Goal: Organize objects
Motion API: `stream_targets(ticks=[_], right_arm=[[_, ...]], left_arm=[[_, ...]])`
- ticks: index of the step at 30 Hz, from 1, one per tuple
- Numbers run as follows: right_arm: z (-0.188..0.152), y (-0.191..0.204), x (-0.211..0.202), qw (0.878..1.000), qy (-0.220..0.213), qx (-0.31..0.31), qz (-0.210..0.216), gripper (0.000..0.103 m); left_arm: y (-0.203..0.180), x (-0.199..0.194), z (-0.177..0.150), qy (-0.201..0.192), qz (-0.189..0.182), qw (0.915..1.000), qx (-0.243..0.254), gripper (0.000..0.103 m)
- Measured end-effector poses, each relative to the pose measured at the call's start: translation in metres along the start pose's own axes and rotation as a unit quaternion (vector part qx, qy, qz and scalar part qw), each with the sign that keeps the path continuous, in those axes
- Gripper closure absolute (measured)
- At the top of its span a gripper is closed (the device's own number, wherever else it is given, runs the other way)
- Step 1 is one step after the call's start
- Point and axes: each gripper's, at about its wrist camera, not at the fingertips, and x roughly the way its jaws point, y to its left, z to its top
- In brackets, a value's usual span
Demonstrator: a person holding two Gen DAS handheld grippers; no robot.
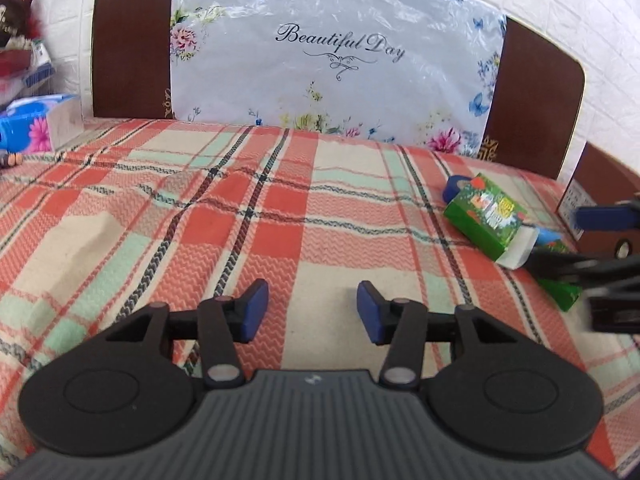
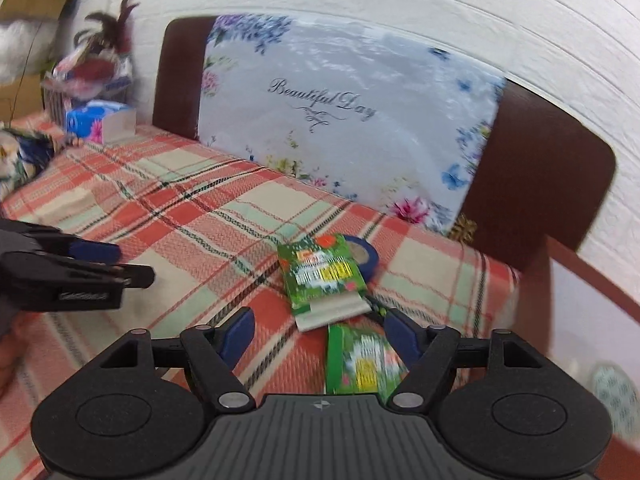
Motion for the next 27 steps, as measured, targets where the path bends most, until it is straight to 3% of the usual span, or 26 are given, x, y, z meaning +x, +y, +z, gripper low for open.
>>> stream_targets(ticks=[5, 8, 10, 12, 18, 21, 23, 24, 25, 27], right_arm=[[0.005, 0.015, 0.055, 0.997, 0.018, -0.063, -0.029, 0.033], [0.007, 0.011, 0.067, 0.998, 0.012, -0.060, -0.029, 0.042], [0.010, 0.010, 0.066, 0.998, 0.022, -0.055, -0.018, 0.090], [0.008, 0.014, 0.059, 0.998, 0.029, -0.060, -0.010, 0.091], [-0.012, 0.036, 0.014, 0.996, 0.028, -0.079, 0.033, 0.092], [-0.023, 0.038, -0.018, 0.996, 0.038, -0.053, 0.067, 0.091], [-0.031, 0.038, -0.038, 0.994, 0.038, -0.041, 0.093, 0.080], [-0.036, 0.039, -0.048, 0.994, 0.030, -0.041, 0.097, 0.059], [-0.039, 0.038, -0.057, 0.995, 0.018, -0.042, 0.091, 0.047], [-0.044, 0.035, -0.069, 0.996, 0.000, -0.039, 0.081, 0.045]], left_arm=[[0.006, 0.002, 0.001, -0.006, -0.016, 0.9997, -0.018, 0.050], [0.007, 0.003, 0.000, -0.007, -0.021, 0.9996, -0.020, 0.048], [0.008, 0.003, 0.000, -0.007, -0.022, 0.9995, -0.022, 0.048], [0.008, 0.003, -0.001, -0.007, -0.022, 0.9995, -0.021, 0.048], [0.010, -0.002, 0.003, 0.012, -0.038, 0.9984, -0.039, 0.046], [0.014, -0.014, 0.004, 0.036, -0.083, 0.9921, -0.087, 0.046], [0.007, -0.022, 0.005, 0.053, -0.101, 0.9896, -0.088, 0.046], [0.002, -0.027, 0.005, 0.060, -0.107, 0.9888, -0.084, 0.046], [-0.002, -0.031, 0.006, 0.067, -0.118, 0.9873, -0.083, 0.046], [-0.010, -0.037, 0.007, 0.082, -0.141, 0.9830, -0.085, 0.046]])
